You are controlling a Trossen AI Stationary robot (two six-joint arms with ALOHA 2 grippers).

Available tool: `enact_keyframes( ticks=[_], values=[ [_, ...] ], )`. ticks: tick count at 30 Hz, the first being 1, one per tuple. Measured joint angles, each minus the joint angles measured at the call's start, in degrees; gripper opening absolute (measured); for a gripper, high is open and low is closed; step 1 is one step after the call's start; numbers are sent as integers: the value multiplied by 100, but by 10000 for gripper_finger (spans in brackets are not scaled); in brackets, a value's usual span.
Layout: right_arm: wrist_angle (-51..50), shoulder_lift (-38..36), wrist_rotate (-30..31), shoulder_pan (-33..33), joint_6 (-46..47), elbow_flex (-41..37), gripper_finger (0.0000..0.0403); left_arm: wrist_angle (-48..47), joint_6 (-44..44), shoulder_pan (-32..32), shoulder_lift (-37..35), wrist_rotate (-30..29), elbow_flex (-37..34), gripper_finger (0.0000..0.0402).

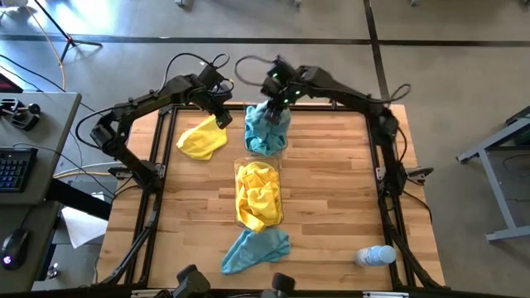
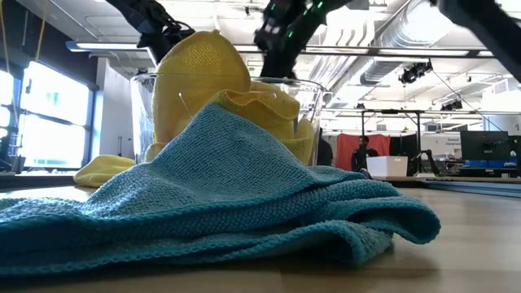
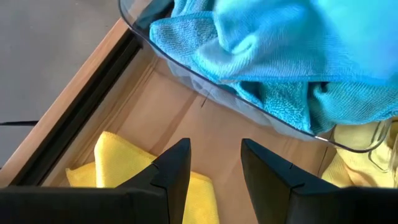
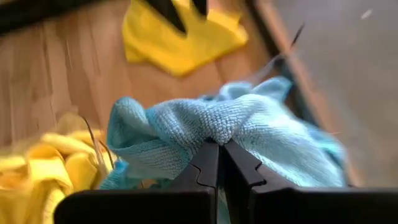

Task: Sort microfiber towel by color & place in baskets
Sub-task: Put the blue towel into the top transparent bin

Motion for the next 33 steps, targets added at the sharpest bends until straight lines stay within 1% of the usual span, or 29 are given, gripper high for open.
enact_keyframes(
  ticks=[4, 9, 14, 16, 20, 23, 28, 33],
  values=[
    [57, 644, -67, 6, -364, -1, 0, -9, -47, 0, 2, -1, 0, 131],
    [580, 1245, -40, 12, -335, -2, 0, -109, -49, 2, 2, -5, 0, 131],
    [526, 1696, 222, -40, -209, 1, 0, -549, 6, 42, 4, -29, 0, 131],
    [529, 1816, 236, -41, -269, 14, 0, -676, 51, 56, 7, -37, 0, 131],
    [636, 1986, 399, 1, -337, 22, 5, -695, 71, 150, 7, -69, 0, 131],
    [719, 2010, 496, 37, -344, 24, 26, -678, 69, 230, 7, -71, 0, 131],
    [826, 1954, 496, 55, -337, 9, 87, -676, 67, 354, 7, -72, 0, 131],
    [683, 1640, 520, 33, -216, -11, 141, -676, 97, 468, 7, -73, 0, 131]
  ],
)
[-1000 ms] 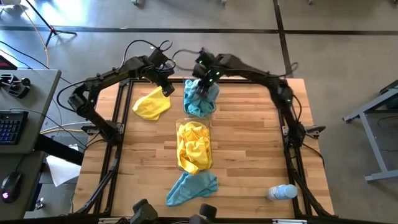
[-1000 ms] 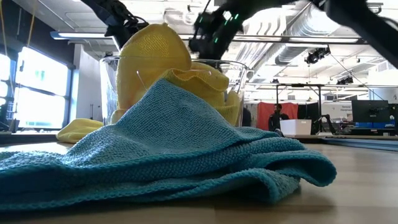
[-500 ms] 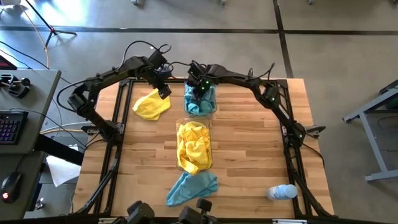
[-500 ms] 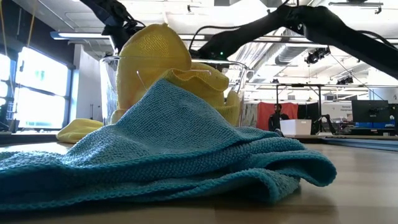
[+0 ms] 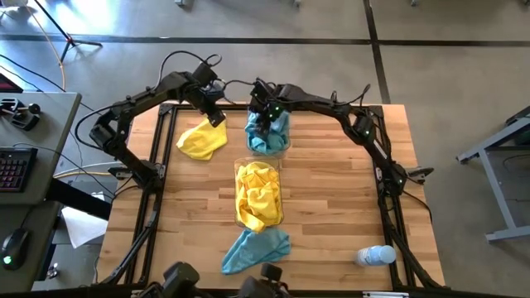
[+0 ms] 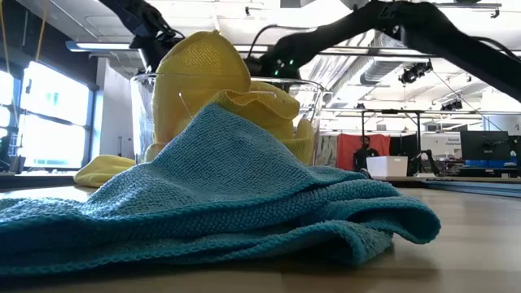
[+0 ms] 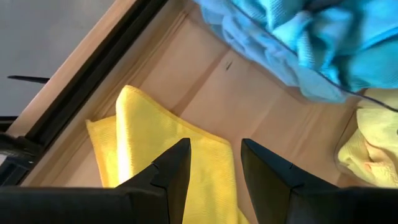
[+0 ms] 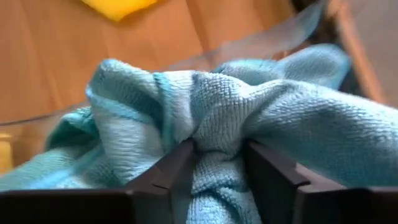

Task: Sort microfiber towel by color & place in baskets
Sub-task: Put the blue towel into the top transparent bin, then put the yellow towel into the bottom transparent bin

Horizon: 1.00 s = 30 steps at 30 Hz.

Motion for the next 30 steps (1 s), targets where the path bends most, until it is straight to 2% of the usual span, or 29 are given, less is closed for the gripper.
enact_keyframes(
  ticks=[5, 14, 18, 23, 30],
  values=[
    [-44, -553, 2, -2, -19, 0, 164, 6, 20, 115, 0, 0, 0, 131],
    [-433, -1327, -41, 2, 214, 2, 165, 10, 120, 254, 0, -2, 0, 131],
    [-1062, -1457, -62, -7, 288, 5, 165, -18, 203, 258, 0, -2, 0, 131],
    [-1634, -1523, -674, -130, 313, 7, 165, -184, 301, 258, 0, -1, 0, 131],
    [-2116, -1552, -572, -231, 522, 7, 165, -368, 392, 260, 0, -5, 0, 131]
  ],
)
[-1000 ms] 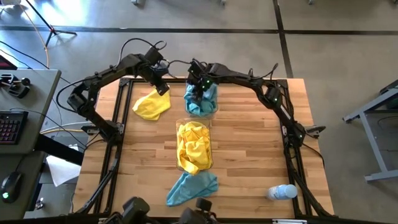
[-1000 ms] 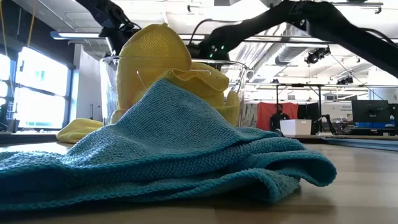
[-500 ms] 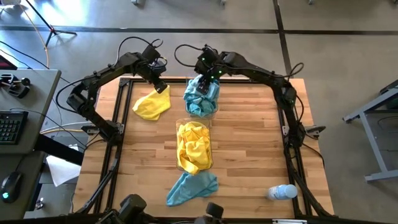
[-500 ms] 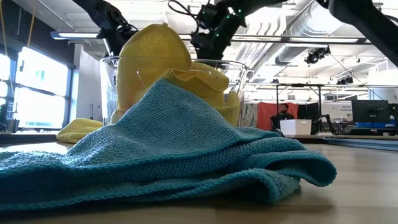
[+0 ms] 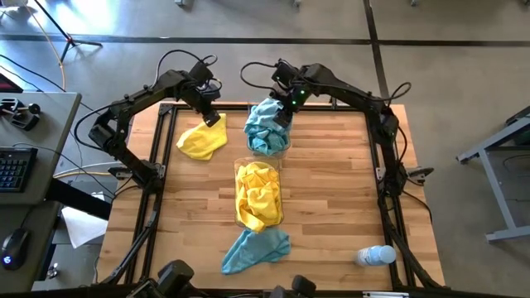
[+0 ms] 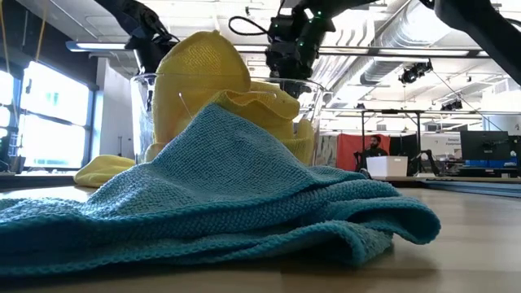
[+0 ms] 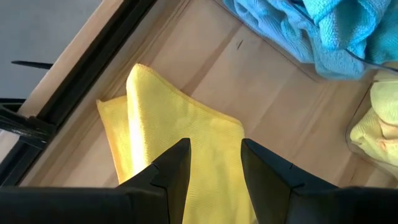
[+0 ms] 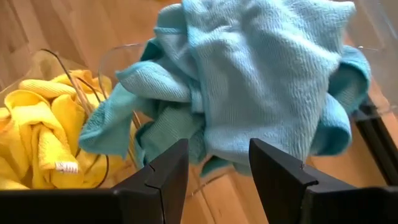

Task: Sort microfiber towel by color & place in baskets
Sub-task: Put the yellow towel into the bottom transparent bin

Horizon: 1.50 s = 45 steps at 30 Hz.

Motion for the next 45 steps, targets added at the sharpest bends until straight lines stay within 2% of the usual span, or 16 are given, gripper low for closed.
enact_keyframes(
  ticks=[6, 15, 17, 21, 23, 26, 28, 31, 32, 37, 42, 45],
  values=[
    [-62, -288, 757, 24, 178, 0, 165, 115, 116, 71, -21, -1, -159, 131],
    [-389, -489, 1171, 203, 514, 2, 165, 834, -298, 286, -290, 34, -2105, 131],
    [-309, -528, 1269, 274, 547, 2, 165, 1109, -544, 255, -368, -191, -2479, 131],
    [51, -572, 1294, 332, 517, 2, 165, 1527, -834, 68, -391, -1131, -3001, 131],
    [213, -583, 1294, 328, 521, 2, 165, 1674, -868, -115, -395, -1377, -3047, 131],
    [261, -615, 1291, 328, 541, 3, 165, 1688, -901, -263, -283, -1400, -3062, 119],
    [183, -630, 1289, 326, 541, 5, 165, 1695, -1071, -322, -222, -1371, -3054, 88],
    [-12, -630, 1293, 354, 542, 5, 165, 1684, -1244, -426, -206, -1286, -3053, 21],
    [-160, -630, 1291, 354, 562, 5, 165, 1684, -1309, -464, -222, -1255, -3054, 13],
    [-1189, -630, 1332, 385, 654, 5, 165, 1641, -1485, -629, -335, -1014, -3080, 5],
    [-1705, -825, 1581, 697, 646, -5, 165, 1498, -1999, -821, -440, -935, -3085, 3],
    [-1516, -1314, 2053, 1056, 696, -646, 165, 1459, -2409, -1073, -667, -996, -3091, 1]
  ],
)
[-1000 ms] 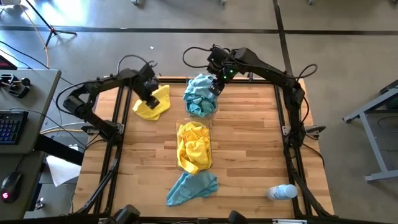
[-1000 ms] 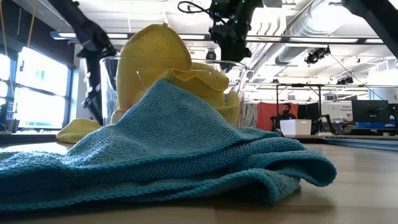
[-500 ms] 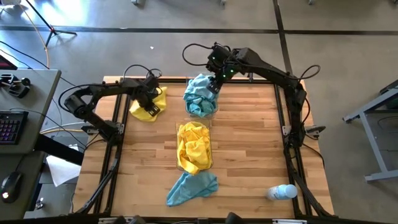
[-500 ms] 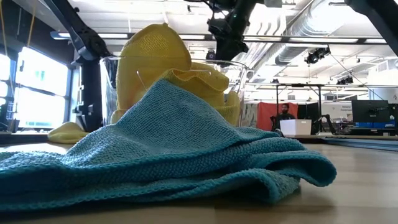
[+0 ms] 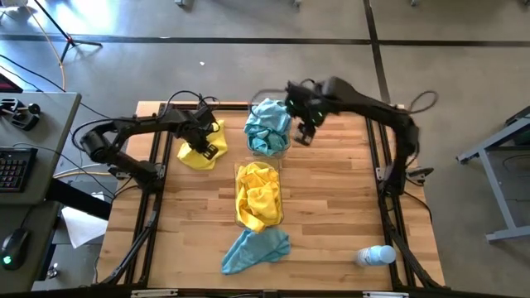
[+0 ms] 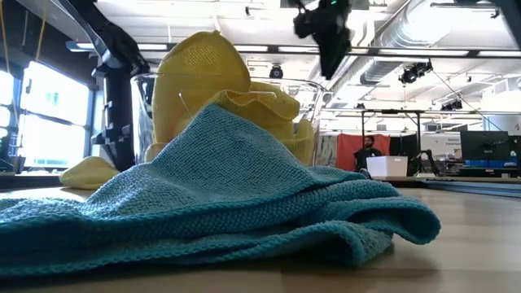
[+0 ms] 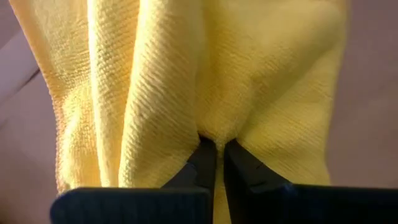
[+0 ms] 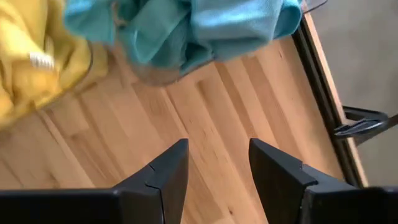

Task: Sort microfiber towel by color & place in baskets
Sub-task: Put the yellow towel into the bottom transparent bin

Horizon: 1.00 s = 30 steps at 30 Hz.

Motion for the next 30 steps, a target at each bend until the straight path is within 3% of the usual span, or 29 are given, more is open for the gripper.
enact_keyframes(
  ticks=[5, 9, 14, 22, 30],
  values=[
    [1678, -1723, 12, 569, 439, -2622, 165, -115, -775, -562, -744, -23, 106, 1],
    [3391, -3133, -66, 948, 1340, -4647, 165, -485, -1408, -1175, -1433, -89, 440, 1],
    [4818, -4390, -286, 1437, 2464, -6334, 165, -919, -2139, -2278, -1966, -494, 1328, 0],
    [5541, -5352, -309, 1986, 3165, -7645, 165, -1215, -2954, -4207, -1382, -1839, 3334, 0],
    [5640, -5404, -259, 2036, 3119, -7766, 165, -1250, -2576, -5171, 10, -2218, 5181, 0]
  ],
)
